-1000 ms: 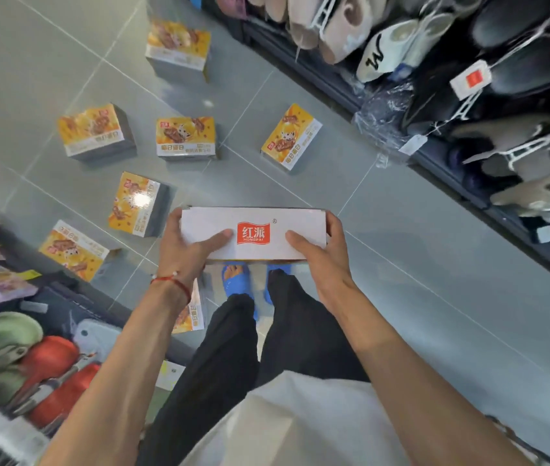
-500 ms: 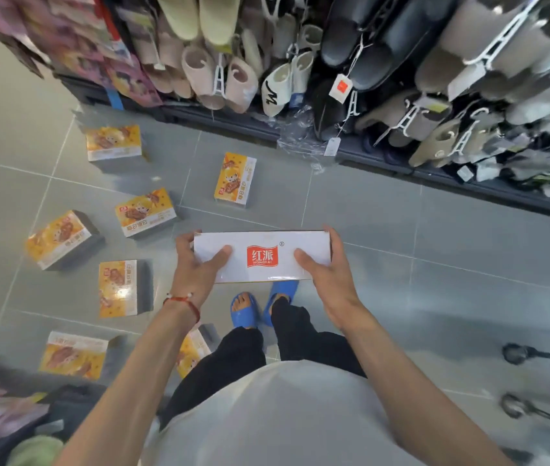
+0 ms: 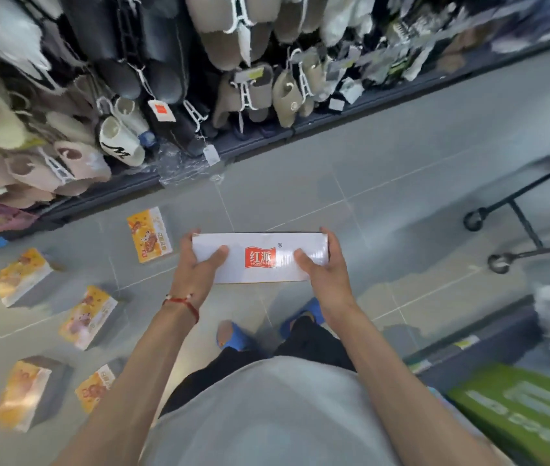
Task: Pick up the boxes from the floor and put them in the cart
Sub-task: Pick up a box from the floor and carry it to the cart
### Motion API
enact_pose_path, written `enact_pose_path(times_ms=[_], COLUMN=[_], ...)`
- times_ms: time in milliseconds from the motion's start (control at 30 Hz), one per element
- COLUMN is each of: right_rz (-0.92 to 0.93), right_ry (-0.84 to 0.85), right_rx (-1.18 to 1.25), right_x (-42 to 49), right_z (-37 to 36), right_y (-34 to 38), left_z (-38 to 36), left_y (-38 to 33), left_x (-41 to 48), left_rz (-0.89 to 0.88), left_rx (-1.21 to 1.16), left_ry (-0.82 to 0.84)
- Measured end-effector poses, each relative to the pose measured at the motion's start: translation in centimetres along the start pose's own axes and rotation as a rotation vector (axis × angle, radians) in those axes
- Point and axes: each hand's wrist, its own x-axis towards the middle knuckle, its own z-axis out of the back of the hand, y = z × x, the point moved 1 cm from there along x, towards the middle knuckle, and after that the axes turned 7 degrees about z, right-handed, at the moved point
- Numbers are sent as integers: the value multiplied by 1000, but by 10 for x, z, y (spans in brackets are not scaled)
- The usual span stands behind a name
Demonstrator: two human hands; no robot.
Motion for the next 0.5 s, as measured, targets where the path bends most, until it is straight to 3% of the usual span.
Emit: enact_pose_path(times_ms=[500], right_rz=[-28], right_ry=[-472], right_rx=[244], right_x=[87], right_z=[277], right_y=[48], left_z=[-339], left_y=[-116], left_x=[-1], left_rz=[-160], left_rx=[365], left_ry=[427])
